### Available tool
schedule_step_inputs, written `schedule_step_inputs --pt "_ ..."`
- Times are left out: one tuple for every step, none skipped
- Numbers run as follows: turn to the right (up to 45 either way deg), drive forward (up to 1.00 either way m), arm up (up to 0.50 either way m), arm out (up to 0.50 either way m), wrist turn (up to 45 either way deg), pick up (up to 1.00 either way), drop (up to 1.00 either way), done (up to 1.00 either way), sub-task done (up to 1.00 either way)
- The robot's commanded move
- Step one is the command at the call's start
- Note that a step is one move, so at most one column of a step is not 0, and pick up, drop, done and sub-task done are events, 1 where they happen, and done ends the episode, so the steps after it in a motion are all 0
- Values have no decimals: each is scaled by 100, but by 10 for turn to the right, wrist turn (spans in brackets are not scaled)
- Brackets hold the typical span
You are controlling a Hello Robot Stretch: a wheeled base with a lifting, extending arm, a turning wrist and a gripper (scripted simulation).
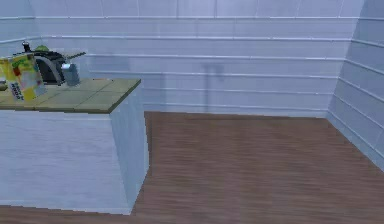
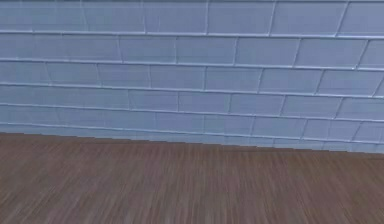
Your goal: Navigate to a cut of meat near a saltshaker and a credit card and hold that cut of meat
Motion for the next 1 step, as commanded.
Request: schedule_step_inputs --pt "30 0 0 0 0 0 0 0 0"
